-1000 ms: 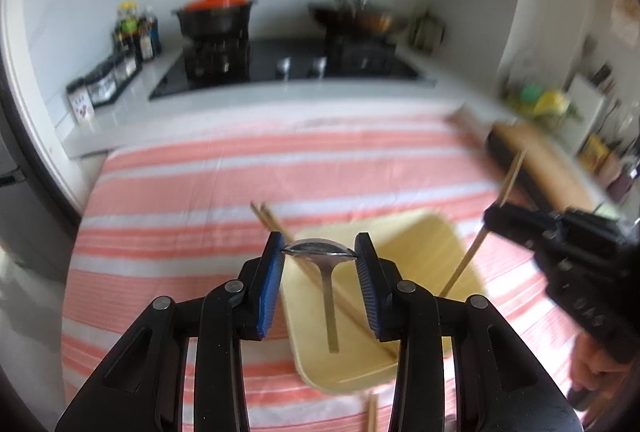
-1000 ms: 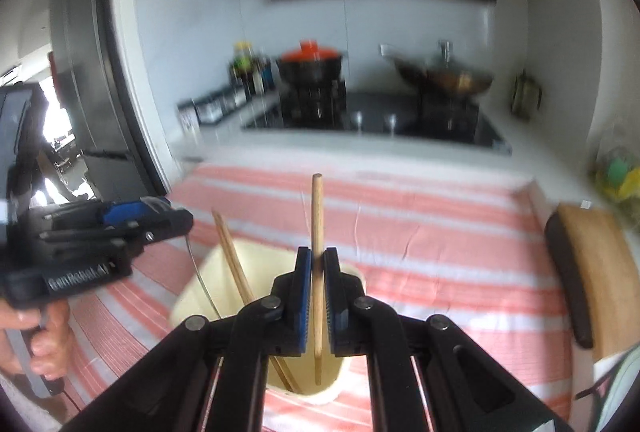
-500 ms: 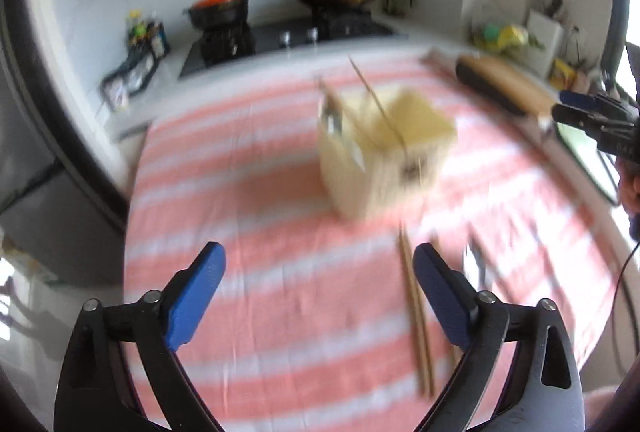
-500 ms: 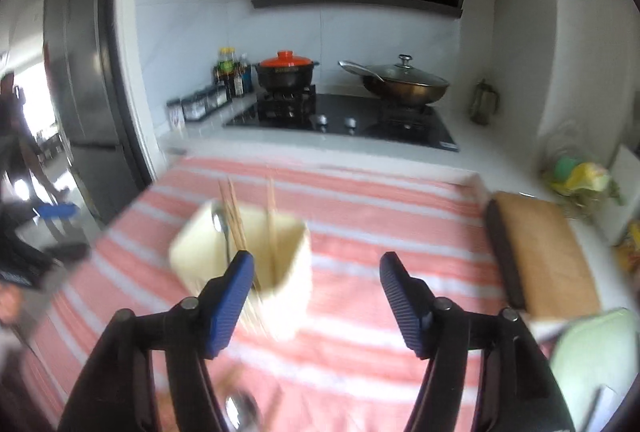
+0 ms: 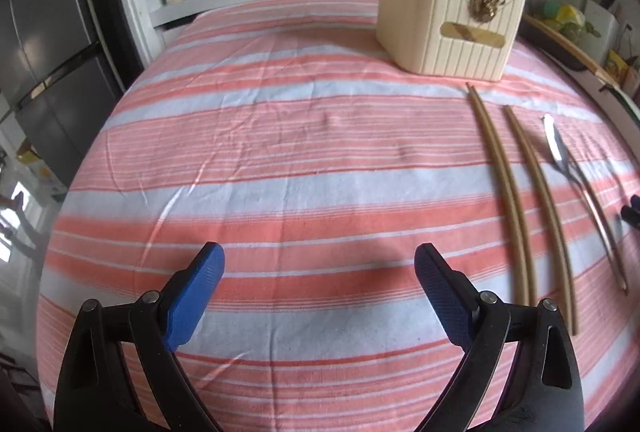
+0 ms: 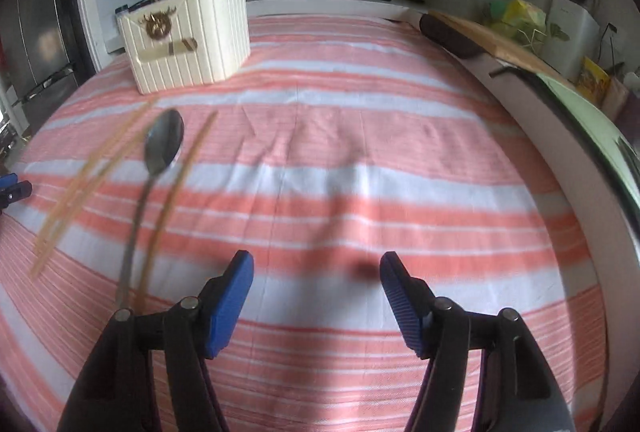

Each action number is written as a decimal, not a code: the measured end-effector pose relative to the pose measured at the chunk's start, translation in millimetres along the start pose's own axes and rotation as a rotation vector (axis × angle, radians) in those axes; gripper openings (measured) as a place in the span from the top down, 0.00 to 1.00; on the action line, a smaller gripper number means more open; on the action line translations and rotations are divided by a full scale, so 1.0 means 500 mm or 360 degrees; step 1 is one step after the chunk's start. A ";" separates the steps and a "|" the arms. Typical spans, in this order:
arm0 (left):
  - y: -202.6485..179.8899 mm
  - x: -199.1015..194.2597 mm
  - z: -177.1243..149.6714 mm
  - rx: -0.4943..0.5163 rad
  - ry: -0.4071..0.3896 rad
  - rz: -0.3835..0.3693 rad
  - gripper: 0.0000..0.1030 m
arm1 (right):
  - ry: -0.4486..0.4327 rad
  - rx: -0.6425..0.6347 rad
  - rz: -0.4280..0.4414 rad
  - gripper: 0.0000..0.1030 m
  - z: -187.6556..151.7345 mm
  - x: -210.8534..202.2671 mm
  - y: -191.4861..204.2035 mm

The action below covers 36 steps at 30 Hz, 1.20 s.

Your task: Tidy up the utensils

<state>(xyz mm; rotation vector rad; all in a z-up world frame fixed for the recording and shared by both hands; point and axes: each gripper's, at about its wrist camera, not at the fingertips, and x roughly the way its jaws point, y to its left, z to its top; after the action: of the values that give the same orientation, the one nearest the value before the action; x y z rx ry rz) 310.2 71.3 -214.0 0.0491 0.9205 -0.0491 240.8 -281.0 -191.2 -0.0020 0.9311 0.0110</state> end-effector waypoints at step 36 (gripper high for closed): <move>0.022 0.020 0.005 -0.0063 0.0049 -0.0036 0.01 | 0.0025 0.0025 0.0007 0.32 0.002 0.010 -0.009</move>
<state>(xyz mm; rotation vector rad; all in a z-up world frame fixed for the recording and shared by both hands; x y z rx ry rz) 319.0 81.8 -220.2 0.0025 0.9524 -0.0515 244.4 -285.6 -194.6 0.0149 0.9470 0.0079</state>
